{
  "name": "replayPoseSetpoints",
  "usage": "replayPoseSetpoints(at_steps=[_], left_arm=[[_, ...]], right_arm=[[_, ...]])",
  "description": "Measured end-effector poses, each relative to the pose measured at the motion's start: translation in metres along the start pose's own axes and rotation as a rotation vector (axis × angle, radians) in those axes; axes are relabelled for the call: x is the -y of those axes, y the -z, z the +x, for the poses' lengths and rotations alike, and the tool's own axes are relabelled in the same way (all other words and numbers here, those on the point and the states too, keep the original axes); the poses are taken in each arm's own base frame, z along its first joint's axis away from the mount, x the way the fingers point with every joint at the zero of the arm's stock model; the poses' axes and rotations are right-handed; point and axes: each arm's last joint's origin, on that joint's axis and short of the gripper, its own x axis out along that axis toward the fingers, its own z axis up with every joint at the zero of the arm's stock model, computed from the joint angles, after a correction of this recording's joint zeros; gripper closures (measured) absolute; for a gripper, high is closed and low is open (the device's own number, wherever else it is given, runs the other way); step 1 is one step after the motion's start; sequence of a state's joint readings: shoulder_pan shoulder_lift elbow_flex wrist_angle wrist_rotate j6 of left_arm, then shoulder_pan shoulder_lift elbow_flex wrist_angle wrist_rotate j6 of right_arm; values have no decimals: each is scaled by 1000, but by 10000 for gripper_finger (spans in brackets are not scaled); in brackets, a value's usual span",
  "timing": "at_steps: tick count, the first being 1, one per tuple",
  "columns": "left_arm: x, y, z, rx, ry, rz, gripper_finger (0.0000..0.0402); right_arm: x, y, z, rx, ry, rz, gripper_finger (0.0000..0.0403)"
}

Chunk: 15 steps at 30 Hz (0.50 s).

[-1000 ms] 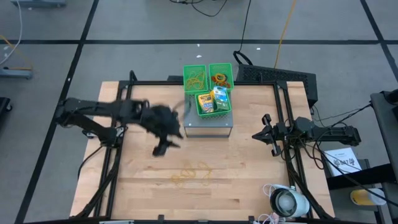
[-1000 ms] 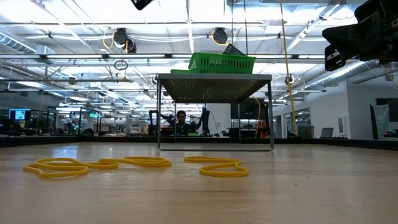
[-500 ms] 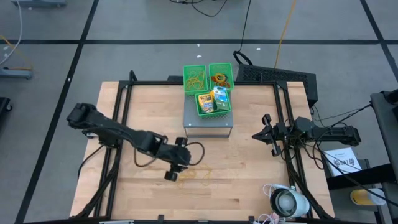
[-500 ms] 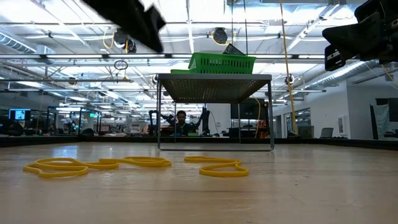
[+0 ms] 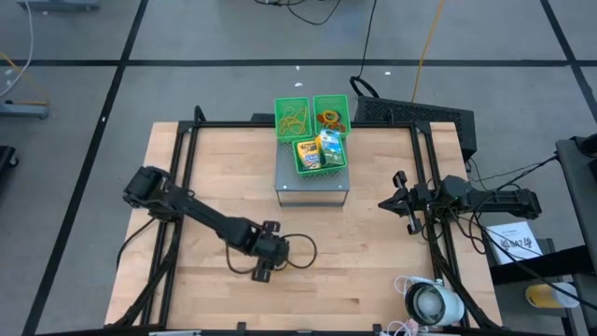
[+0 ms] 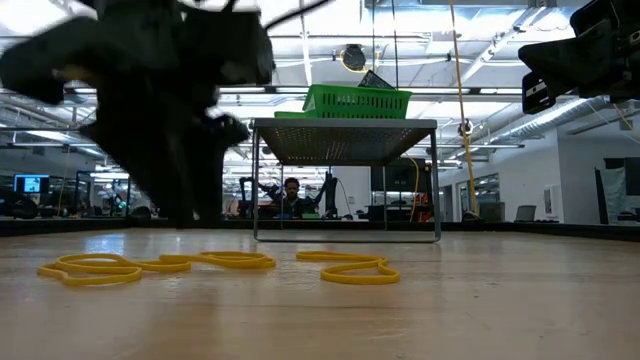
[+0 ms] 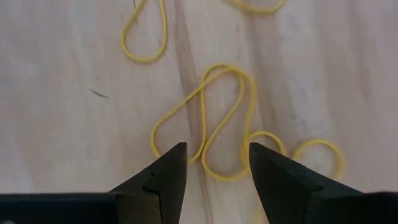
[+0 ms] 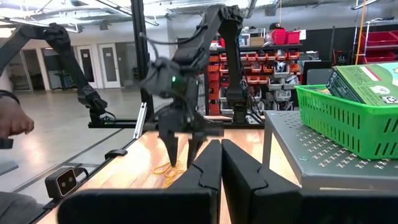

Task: Pick & Place Office Desk Supplies
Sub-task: Put the yellow rubber band into the left green bin on the shelf

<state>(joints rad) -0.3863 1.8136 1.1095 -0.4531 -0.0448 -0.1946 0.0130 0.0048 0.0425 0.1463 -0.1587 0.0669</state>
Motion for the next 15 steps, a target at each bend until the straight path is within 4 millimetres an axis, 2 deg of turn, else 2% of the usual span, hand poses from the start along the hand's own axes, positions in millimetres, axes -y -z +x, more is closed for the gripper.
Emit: replayPoseSetpoints(at_steps=[6, 15], left_arm=[[2, 2, 27, -14, -11, -51, 220], [1, 3, 35, -19, -51, -55, 220]], right_arm=[[0, 0, 0, -1, 0, 0, 403], [0, 0, 0, 0, 0, 0, 403]])
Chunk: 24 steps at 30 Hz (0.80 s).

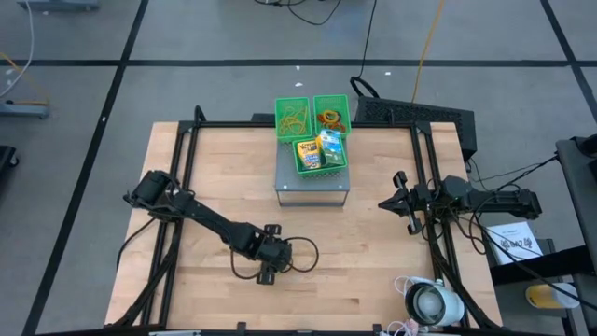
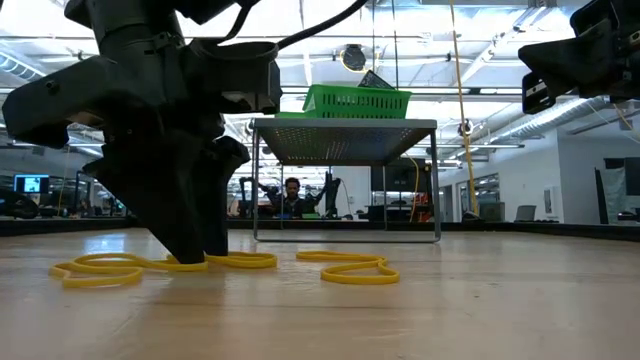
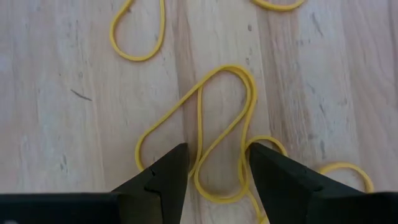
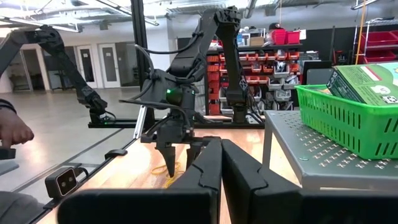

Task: Pick & Place Office Desk Supplies
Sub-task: Put the yellow rubber band into the left green bin on the shelf

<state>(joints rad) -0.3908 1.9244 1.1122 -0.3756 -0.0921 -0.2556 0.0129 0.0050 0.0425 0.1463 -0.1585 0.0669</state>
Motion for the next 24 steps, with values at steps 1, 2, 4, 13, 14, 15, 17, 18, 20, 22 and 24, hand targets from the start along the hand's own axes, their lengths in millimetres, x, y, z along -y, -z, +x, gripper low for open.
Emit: replayPoseSetpoints(at_steps=[1, 2, 4, 13, 14, 15, 17, 18, 20, 22, 24], left_arm=[[0, 0, 0, 0, 0, 11, 220], [0, 0, 0, 1, 0, 20, 220], [0, 0, 0, 0, 5, 35, 228], [-4, -1, 1, -10, 44, 55, 342], [-5, -1, 1, -10, 45, 46, 354], [-6, -1, 2, -11, 46, 35, 367], [-8, -3, -1, -5, 54, 17, 388], [-10, -3, -1, -4, 52, 6, 394], [-12, -4, -2, 0, 53, -34, 393], [-14, -5, -3, 2, 60, -84, 377], [-14, -5, -3, 5, 60, -106, 353]], right_arm=[[0, 0, 0, 0, 0, 0, 403], [0, 0, 0, 0, 0, 0, 403], [0, 0, 0, 0, 0, 0, 403], [0, 0, 0, 0, 0, 0, 403], [0, 0, 0, 0, 0, 0, 403], [0, 0, 0, 0, 0, 0, 403], [0, 0, 0, 0, 0, 0, 403], [0, 0, 0, 0, 0, 0, 403], [0, 0, 0, 0, 0, 0, 403], [0, 0, 0, 0, 0, 0, 403], [0, 0, 0, 0, 0, 0, 403]])
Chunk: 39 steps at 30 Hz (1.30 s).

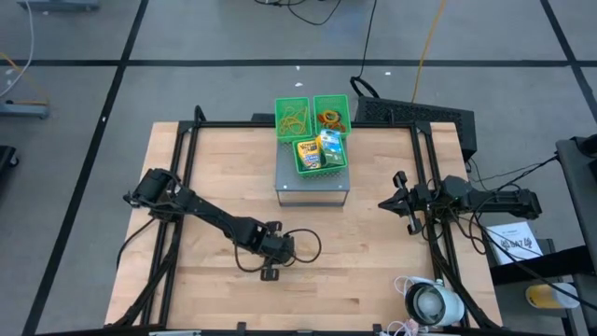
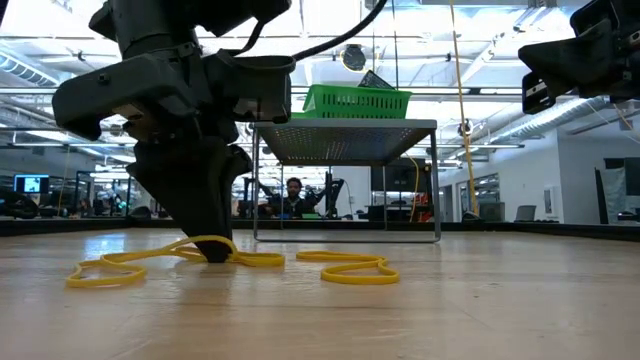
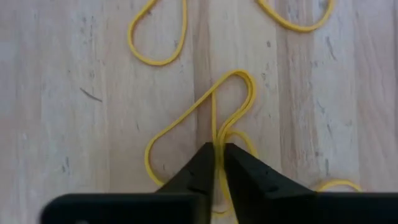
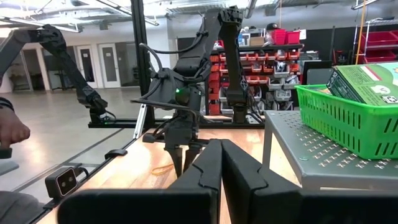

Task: Pick & Place Office Desk Supplies
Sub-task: Put the yellow rubber band into the left green bin on the shelf

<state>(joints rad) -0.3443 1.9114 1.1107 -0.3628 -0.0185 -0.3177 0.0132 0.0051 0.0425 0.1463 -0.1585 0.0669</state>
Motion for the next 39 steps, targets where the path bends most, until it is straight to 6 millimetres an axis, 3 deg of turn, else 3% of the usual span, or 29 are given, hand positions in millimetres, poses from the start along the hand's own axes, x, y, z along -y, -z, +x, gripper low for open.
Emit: replayPoseSetpoints(at_steps=[8, 14, 22, 29, 39], left_arm=[[3, -1, 0, 21, 5, 0, 241], [2, 3, -8, -38, 56, -6, 194], [6, 8, -52, -6, -67, -117, 188], [26, 25, -44, -62, -67, -113, 188], [30, 38, -23, -8, -42, -170, 188]], right_arm=[[0, 0, 0, 0, 0, 0, 403], [0, 0, 0, 0, 0, 0, 403], [0, 0, 0, 0, 0, 0, 403], [0, 0, 0, 0, 0, 0, 403], [0, 0, 0, 0, 0, 0, 403]])
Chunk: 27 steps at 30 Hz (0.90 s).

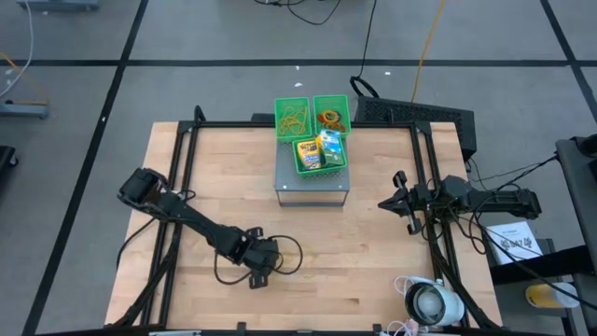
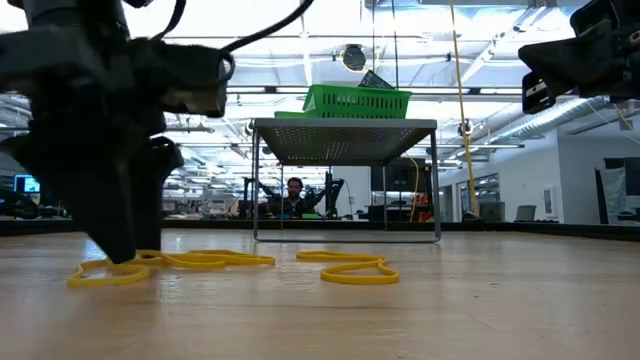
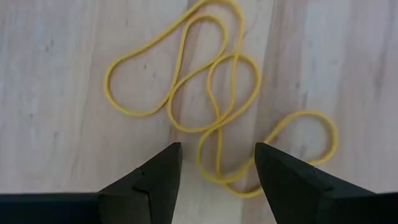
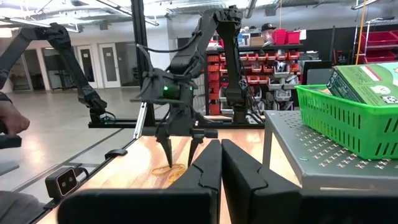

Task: Pick & Place Office Desk Supplies
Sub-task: Put the yellow rubber band into the left green bin on the shelf

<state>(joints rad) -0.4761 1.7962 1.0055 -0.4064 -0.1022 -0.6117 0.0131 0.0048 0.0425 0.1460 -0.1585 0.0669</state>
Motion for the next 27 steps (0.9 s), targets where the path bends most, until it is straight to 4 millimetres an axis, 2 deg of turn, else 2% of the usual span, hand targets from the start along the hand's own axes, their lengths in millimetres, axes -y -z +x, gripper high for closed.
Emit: replayPoseSetpoints(at_steps=[10, 13, 22, 24, 27], left_arm=[[-1, 10, 9, -13, 3, -7, 196], [0, 14, 9, -19, -3, 13, 226], [-3, 12, 10, -32, 7, 8, 378], [-3, 12, 11, -40, 20, 7, 393], [-5, 10, 9, -47, 40, 6, 389]], right_arm=[[0, 0, 0, 2, 0, 0, 403], [0, 0, 0, 0, 0, 0, 403], [0, 0, 0, -1, 0, 0, 403], [0, 0, 0, -1, 0, 0, 403], [0, 0, 0, -1, 0, 0, 403]])
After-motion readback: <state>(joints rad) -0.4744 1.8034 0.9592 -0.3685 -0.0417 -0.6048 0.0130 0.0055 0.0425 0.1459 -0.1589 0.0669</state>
